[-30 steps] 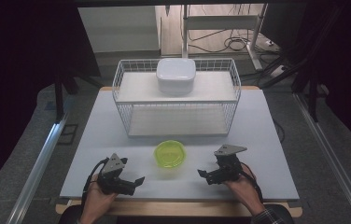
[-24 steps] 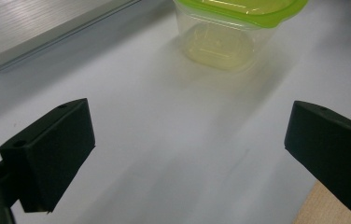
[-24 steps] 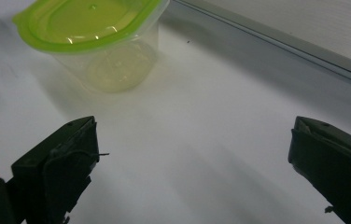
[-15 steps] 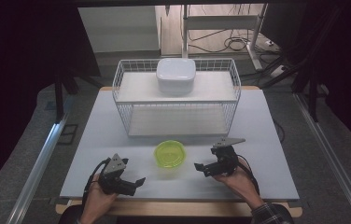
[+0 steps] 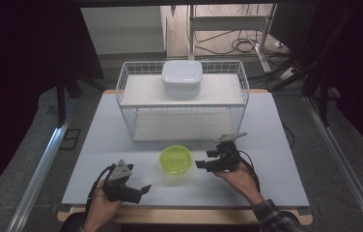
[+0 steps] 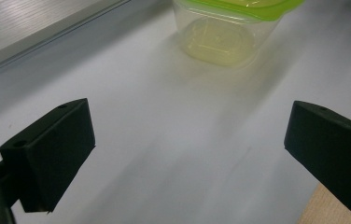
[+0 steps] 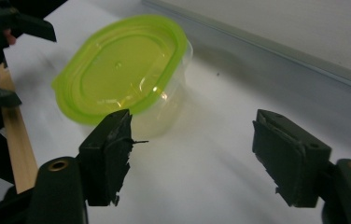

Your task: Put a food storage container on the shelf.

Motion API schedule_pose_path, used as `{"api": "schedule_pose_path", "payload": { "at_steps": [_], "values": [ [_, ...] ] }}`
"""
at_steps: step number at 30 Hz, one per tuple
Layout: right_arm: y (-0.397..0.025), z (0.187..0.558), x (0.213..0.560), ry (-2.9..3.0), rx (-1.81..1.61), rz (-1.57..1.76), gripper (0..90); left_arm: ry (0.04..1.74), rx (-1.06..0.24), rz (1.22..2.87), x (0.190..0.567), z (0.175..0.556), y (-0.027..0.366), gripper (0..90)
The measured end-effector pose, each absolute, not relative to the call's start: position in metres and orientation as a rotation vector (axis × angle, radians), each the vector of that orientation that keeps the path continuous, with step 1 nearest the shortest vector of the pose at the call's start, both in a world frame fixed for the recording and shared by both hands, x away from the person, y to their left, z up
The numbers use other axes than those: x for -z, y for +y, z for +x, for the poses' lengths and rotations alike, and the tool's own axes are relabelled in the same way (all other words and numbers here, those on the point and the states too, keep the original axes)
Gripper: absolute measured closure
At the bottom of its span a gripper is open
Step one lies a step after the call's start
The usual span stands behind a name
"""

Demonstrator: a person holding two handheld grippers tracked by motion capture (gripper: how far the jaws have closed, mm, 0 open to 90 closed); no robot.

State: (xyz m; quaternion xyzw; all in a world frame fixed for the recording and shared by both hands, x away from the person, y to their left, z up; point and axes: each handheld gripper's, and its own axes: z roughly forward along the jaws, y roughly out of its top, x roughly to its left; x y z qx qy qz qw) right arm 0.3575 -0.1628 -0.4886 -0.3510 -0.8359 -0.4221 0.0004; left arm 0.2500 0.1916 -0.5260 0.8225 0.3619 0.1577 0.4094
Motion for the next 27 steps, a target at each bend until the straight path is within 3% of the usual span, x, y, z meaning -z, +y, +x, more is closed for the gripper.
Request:
{"api": "schedule_pose_path", "payload": {
  "at_steps": [19,24,25,27],
  "values": [
    [-0.133,0.398,0.497,-2.386,1.25,-1.17,57.2,0.905,-0.405,2.082,0.527,0.249,0.19,1.9],
    [-0.133,0.406,0.503,-2.282,1.231,-1.182,66.9,0.901,-0.403,2.088,0.527,0.249,0.19,1.9],
    [-0.133,0.407,0.505,-2.238,1.22,-1.18,72.8,0.9,-0.404,2.09,0.527,0.249,0.189,2.0],
    [-0.133,0.407,0.505,-2.213,1.22,-1.182,74.3,0.9,-0.405,2.091,0.527,0.249,0.189,2.0]
  ]
}}
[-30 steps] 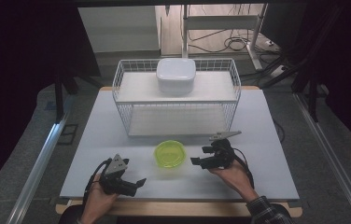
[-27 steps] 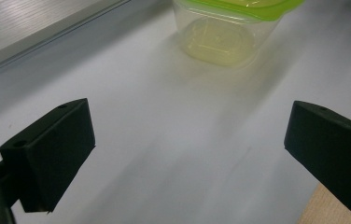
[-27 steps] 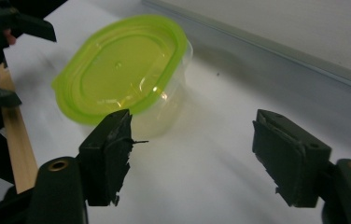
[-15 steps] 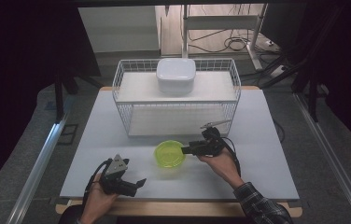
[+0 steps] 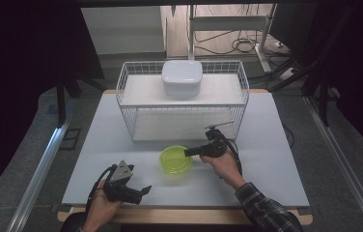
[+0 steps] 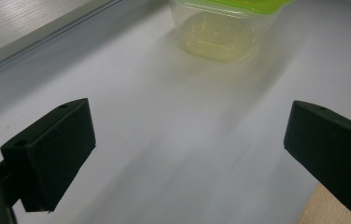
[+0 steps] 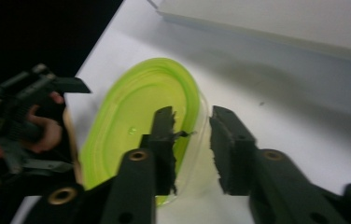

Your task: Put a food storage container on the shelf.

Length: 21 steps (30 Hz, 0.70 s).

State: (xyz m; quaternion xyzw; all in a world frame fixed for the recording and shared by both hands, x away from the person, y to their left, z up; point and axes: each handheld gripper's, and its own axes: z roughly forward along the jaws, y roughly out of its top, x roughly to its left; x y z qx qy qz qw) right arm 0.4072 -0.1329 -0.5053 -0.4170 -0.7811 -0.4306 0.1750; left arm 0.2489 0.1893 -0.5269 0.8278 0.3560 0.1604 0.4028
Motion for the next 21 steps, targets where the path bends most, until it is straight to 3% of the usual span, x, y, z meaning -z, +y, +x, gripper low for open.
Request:
{"api": "schedule_pose_path", "payload": {
  "at_steps": [4,21],
  "values": [
    [-0.133,0.407,0.505,-2.153,1.211,-1.168,80.8,0.9,-0.408,2.097,0.527,0.249,0.189,2.1],
    [-0.141,0.398,0.488,-2.136,1.288,-1.177,81.8,0.917,-0.428,2.075,0.526,0.249,0.191,2.1]
  ]
}}
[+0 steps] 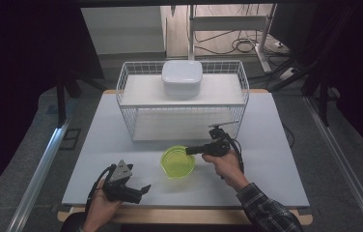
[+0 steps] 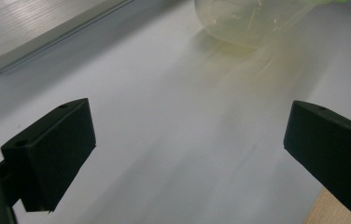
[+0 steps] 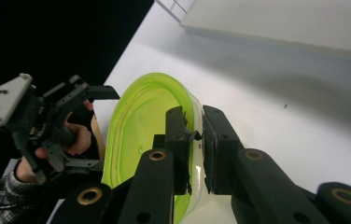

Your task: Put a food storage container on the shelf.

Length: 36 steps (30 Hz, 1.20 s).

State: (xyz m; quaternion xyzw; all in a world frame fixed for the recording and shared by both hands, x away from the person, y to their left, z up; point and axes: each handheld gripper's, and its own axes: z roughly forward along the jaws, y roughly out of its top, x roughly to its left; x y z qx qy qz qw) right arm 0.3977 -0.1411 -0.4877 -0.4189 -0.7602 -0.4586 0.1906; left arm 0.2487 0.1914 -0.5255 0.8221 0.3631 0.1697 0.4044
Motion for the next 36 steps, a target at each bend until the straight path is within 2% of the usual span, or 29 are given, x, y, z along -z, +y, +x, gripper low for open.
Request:
{"api": "schedule_pose_path", "payload": {
  "at_steps": [36],
  "values": [
    [-0.166,0.395,0.392,-2.084,1.541,-1.151,81.7,0.926,-0.422,2.083,0.527,0.25,0.192,1.9]
  ]
}}
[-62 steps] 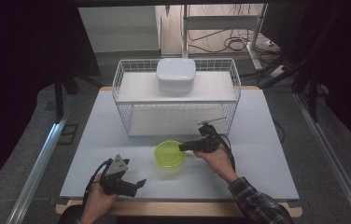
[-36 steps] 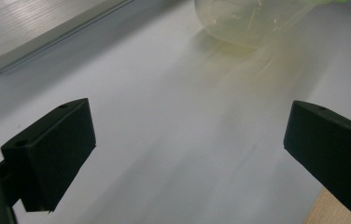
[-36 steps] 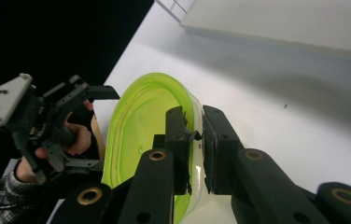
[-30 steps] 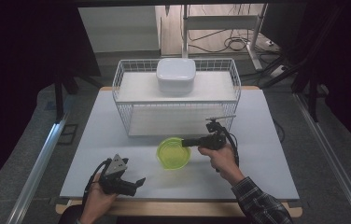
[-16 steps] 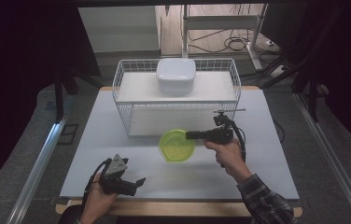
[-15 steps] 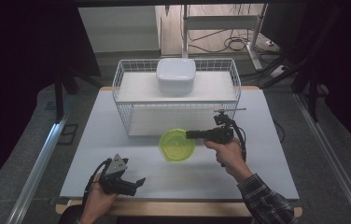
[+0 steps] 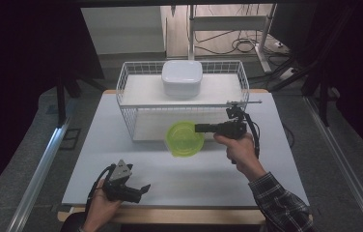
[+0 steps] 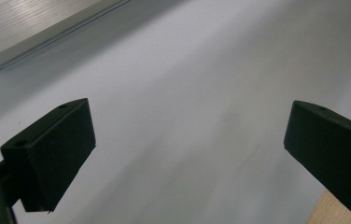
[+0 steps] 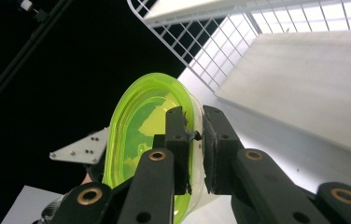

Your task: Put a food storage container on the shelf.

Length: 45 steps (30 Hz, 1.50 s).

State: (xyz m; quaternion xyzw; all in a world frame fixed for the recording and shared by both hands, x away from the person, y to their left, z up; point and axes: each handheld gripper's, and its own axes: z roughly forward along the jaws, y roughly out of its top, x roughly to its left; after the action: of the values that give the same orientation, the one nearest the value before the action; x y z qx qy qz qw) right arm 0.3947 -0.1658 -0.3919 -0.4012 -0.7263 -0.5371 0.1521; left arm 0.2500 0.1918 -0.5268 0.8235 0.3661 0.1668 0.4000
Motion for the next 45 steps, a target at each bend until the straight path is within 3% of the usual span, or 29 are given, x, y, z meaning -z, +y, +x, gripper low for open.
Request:
{"api": "schedule_pose_path", "payload": {
  "at_steps": [45],
  "values": [
    [-0.159,0.433,0.293,-1.988,1.782,-1.197,81.7,0.946,-0.392,2.073,0.528,0.252,0.194,1.2]
  ]
}}
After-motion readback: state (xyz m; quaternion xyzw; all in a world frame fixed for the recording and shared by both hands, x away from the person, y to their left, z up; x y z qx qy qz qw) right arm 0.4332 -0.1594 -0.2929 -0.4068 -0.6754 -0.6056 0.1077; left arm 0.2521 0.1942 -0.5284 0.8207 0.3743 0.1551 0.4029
